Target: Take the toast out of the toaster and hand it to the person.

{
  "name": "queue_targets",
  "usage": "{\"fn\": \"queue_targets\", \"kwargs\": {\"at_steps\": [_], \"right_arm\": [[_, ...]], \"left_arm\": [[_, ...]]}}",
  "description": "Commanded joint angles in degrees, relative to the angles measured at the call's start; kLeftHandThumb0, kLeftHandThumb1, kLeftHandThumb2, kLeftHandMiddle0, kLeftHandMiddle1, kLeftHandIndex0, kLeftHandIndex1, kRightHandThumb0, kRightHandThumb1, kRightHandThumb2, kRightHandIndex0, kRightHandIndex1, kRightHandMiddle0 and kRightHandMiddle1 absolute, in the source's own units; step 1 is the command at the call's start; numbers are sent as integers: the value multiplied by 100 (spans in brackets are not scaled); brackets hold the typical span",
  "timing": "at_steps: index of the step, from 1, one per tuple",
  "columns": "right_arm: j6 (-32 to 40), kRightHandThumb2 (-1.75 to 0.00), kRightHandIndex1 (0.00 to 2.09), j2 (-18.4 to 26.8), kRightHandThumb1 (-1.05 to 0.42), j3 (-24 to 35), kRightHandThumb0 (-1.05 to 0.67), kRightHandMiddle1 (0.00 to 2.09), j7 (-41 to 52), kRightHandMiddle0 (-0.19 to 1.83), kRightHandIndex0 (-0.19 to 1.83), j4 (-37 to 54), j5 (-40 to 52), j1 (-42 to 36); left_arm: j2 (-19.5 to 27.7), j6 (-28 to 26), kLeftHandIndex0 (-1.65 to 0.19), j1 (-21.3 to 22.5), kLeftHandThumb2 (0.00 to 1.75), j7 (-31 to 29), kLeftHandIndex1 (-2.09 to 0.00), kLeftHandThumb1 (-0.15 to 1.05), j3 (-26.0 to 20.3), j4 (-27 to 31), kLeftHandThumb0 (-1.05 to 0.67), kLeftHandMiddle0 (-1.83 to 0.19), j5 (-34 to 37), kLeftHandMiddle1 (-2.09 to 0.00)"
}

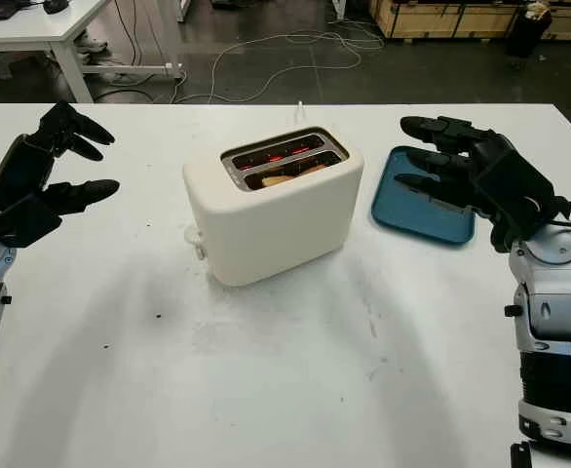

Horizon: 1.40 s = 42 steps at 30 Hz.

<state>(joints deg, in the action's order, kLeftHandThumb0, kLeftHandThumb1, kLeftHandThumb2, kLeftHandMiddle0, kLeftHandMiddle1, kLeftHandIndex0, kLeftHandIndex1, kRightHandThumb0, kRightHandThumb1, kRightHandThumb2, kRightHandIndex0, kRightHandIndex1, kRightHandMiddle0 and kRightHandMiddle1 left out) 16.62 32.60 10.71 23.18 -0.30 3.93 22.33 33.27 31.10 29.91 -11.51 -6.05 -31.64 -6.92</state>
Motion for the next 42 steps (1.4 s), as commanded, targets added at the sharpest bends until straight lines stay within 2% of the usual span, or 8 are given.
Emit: {"fn": "queue_targets", "kwargs": {"at_steps": [1, 21, 42], "right_arm": [[-62, 0, 1, 9, -88, 9, -38, 0, -12, 51, 55, 74, 23, 20], [26, 0, 1, -51, -87, -57, -37, 0, -56, 51, 56, 179, 2, 52], [40, 0, 1, -112, -88, -5, -35, 0, -53, 52, 56, 208, 76, 51]], "left_arm": [[-26, 27, -5, 45, 18, 42, -156, 92, 4, 22, -105, -5, -2, -165], [-29, 131, -6, 140, 18, -99, -153, 92, -1, -182, -105, -6, 117, -163], [-27, 142, -8, 87, 16, -85, -153, 92, -39, -145, -105, -7, 140, -163]]}}
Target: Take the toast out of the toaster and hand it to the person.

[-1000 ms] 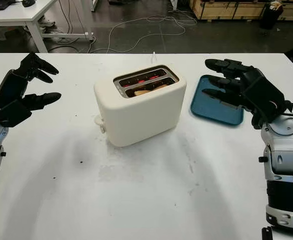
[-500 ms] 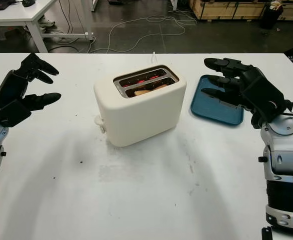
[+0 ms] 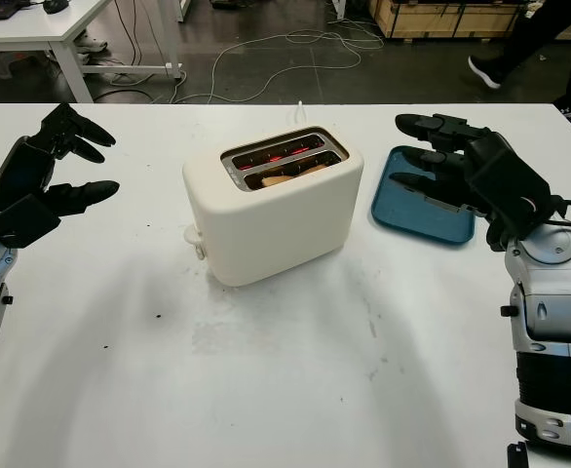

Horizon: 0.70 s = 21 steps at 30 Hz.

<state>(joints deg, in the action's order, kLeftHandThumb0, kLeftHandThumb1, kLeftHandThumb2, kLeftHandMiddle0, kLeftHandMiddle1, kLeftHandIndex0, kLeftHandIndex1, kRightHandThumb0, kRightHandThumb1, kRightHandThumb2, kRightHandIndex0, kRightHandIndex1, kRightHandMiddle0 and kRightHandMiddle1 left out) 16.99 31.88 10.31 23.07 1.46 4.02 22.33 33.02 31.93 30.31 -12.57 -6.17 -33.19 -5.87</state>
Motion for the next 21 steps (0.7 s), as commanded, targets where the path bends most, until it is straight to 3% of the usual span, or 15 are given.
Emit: {"fn": "queue_targets", "kwargs": {"at_steps": [1, 21], "right_arm": [[-4, 0, 1, -27, -88, 29, -34, 0, -42, 52, 56, 36, 52, 42], [72, 0, 1, -54, -88, 59, -34, 0, -75, 52, 55, 99, 72, 42]], "left_arm": [[11, 105, -8, 59, 16, 31, -153, 92, -16, -21, -105, -6, 7, -163], [49, 177, -6, 103, 19, 60, -155, 92, 5, -108, -105, -5, -67, -165]]}}
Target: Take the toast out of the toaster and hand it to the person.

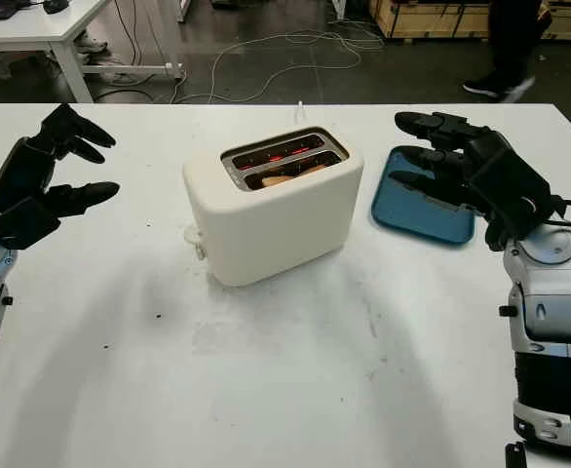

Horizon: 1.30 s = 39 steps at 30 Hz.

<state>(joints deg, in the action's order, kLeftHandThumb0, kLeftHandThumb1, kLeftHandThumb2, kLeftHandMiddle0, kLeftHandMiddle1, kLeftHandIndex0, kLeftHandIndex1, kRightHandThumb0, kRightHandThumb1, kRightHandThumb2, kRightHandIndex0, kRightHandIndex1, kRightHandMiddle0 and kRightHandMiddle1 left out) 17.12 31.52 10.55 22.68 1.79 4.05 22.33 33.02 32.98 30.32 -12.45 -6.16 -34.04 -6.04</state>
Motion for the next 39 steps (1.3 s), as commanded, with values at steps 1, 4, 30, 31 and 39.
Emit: {"fn": "queue_targets", "kwargs": {"at_steps": [1, 4, 30, 31, 39], "right_arm": [[57, 0, 0, -20, -88, 38, -33, 0, -27, 51, 54, 61, 80, 43], [29, 0, 1, 7, -88, 1, -35, 1, -41, 51, 56, 35, 9, 32], [-6, 0, 1, -32, -88, 38, -35, 0, -54, 52, 56, 90, 34, -30], [-38, 0, 0, -34, -88, 45, -36, 0, -55, 52, 55, 78, 36, -36], [31, 0, 1, -17, -88, 22, -35, 1, -40, 52, 57, 102, 25, -19]], "left_arm": [[47, 59, -6, 95, 19, 53, -155, 92, 2, -14, -105, -5, -52, -165], [45, 61, -6, 84, 19, 69, -155, 92, -2, -13, -105, -6, -56, -165], [37, 23, -6, 64, 18, 41, -156, 92, 1, 27, -105, -6, -27, -166], [35, 21, -6, 65, 18, 38, -156, 92, 4, 32, -105, -7, -27, -166], [43, 20, -6, 63, 18, 38, -156, 92, -17, 26, -105, -7, -7, -165]]}}
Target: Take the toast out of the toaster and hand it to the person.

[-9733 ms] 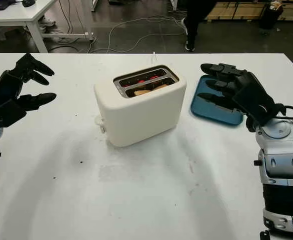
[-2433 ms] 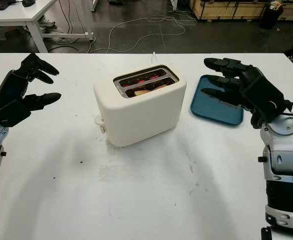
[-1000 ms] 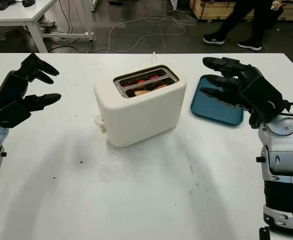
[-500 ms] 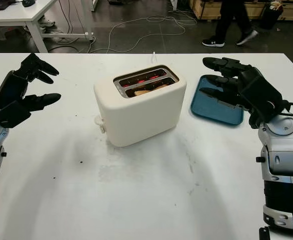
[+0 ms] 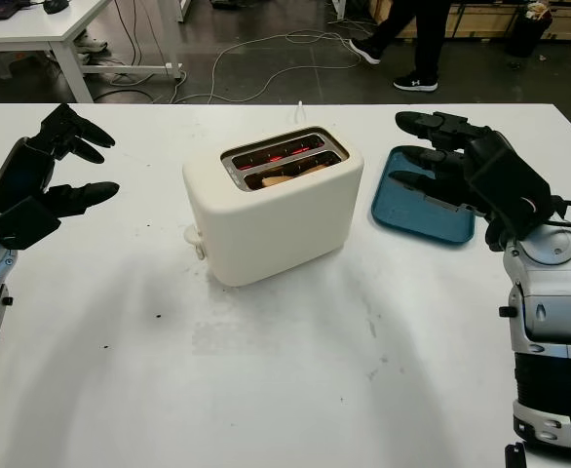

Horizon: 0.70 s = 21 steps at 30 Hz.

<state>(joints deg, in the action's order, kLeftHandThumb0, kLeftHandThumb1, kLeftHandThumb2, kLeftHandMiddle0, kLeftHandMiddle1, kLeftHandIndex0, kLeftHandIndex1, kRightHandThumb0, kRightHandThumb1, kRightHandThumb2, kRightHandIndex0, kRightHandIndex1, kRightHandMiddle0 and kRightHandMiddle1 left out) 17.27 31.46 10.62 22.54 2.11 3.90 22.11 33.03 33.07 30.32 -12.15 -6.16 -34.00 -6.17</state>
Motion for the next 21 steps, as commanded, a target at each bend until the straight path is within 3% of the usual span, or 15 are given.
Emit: {"fn": "queue_targets", "kwargs": {"at_steps": [1, 21], "right_arm": [[-16, 0, 1, -10, -87, 4, -35, 0, -26, 52, 57, 55, 28, 4], [35, 0, 1, -26, -87, -57, -34, 1, -52, 52, 56, 86, -14, 62]], "left_arm": [[40, 36, -7, 64, 18, -9, -155, 92, -22, 4, -105, -7, 28, -165], [57, 28, -7, 103, 18, -52, -155, 92, -31, -17, -105, -6, 50, -164]]}}
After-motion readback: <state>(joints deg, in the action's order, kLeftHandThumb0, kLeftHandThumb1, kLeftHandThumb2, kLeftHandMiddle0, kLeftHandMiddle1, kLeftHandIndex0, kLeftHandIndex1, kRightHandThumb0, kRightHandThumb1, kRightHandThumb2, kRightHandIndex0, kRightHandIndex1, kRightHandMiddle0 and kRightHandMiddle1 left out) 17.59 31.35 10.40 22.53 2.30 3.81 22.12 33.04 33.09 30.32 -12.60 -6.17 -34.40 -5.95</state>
